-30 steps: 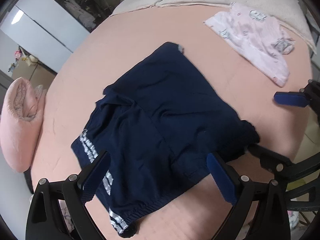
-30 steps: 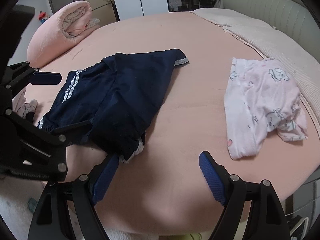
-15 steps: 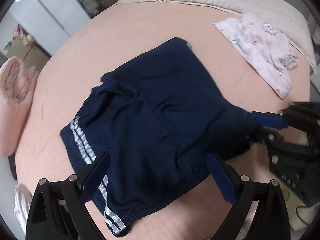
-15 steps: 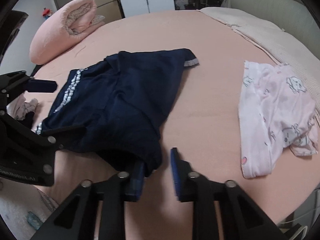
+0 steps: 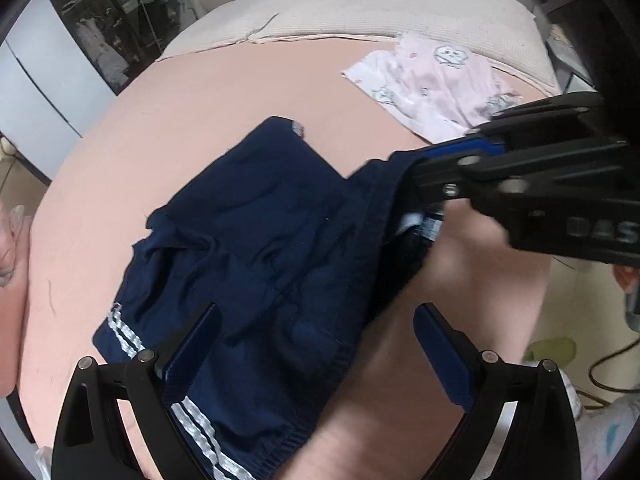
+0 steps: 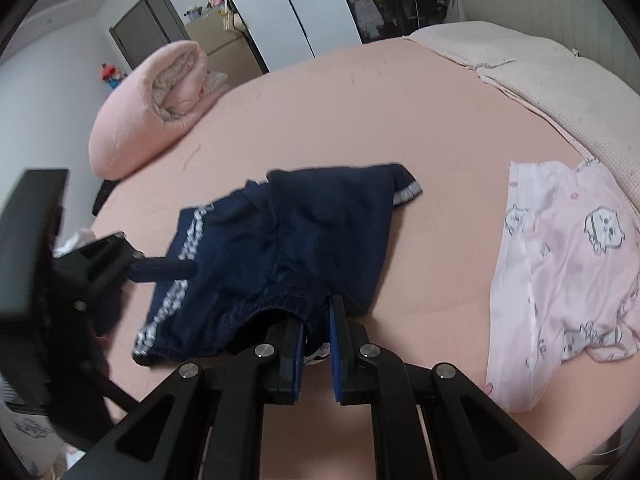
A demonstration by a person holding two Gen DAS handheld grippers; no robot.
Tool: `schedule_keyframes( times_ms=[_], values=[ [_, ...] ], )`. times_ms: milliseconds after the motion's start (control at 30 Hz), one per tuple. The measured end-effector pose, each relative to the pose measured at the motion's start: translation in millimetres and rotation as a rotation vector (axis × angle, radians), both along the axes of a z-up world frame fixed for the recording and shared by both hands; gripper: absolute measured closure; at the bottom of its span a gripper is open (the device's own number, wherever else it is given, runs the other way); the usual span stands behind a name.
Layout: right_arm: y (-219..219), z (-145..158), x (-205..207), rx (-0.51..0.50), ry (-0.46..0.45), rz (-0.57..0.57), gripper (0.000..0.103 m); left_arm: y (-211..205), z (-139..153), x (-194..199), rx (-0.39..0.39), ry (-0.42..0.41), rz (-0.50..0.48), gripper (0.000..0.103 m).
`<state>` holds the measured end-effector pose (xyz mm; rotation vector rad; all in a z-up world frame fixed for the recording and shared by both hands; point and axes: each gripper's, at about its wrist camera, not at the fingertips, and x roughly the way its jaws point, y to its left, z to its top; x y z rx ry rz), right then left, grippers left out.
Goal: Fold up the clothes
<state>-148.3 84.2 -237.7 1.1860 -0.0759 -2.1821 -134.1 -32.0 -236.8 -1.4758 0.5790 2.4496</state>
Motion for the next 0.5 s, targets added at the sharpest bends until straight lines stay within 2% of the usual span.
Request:
schedule_keyframes(
  times_ms=[200,333,367,500],
  values=[
    [-3,-1,-2,-0.017,-0.023,0.015,0.094,-1,-9,-12,-0.006,-0.018,0.031,0.005],
    [-3,0,-2,-0.027,-0.029,0.021,0.094,3,-10,-13,-0.015,0.001,0.04,0.007],
    [-2,1,-2,-0.03,-0.031,0.022,0.094,5,-10,-13,-0.018,0.005,0.036,0.011],
    [2,4,-3,-0.067,-0.051,0.021,0.095,11,-11,-13,-0.031,0.02,0.022,0.041]
  ],
)
